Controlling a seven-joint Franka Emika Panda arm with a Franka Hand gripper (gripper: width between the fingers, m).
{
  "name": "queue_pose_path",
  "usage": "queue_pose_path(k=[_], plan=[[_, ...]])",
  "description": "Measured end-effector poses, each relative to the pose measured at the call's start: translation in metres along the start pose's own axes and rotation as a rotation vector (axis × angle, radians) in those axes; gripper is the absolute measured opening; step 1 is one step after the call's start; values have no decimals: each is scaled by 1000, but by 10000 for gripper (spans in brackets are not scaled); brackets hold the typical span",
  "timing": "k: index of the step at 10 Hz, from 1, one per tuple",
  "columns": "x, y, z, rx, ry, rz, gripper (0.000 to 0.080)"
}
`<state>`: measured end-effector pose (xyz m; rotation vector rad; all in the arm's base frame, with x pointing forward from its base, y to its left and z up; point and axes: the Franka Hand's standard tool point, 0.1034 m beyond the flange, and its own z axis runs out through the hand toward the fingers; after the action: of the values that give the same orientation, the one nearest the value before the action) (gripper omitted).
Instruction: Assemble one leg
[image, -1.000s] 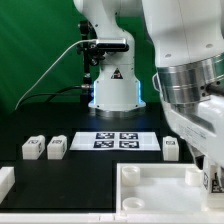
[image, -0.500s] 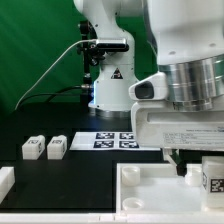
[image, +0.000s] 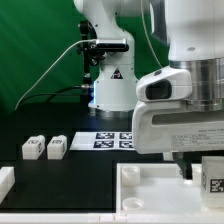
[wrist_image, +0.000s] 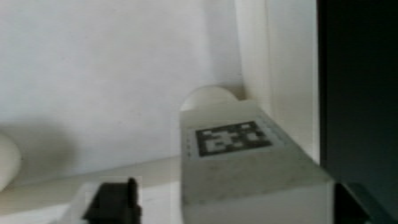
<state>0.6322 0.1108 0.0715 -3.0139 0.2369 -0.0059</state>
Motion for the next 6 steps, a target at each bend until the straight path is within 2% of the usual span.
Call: queue_pose_path(k=[1,2,3,4,5,6], plan=[[0,-1,0,4,-1,110,342],[0,-1,0,4,-1,190,290],[0,-1,1,4,-2,291,290],[3,-2,1,3,-19,514,290],[5,-3,2,-14,-46,725,290],[5,-3,2,-16,-62,952,290]])
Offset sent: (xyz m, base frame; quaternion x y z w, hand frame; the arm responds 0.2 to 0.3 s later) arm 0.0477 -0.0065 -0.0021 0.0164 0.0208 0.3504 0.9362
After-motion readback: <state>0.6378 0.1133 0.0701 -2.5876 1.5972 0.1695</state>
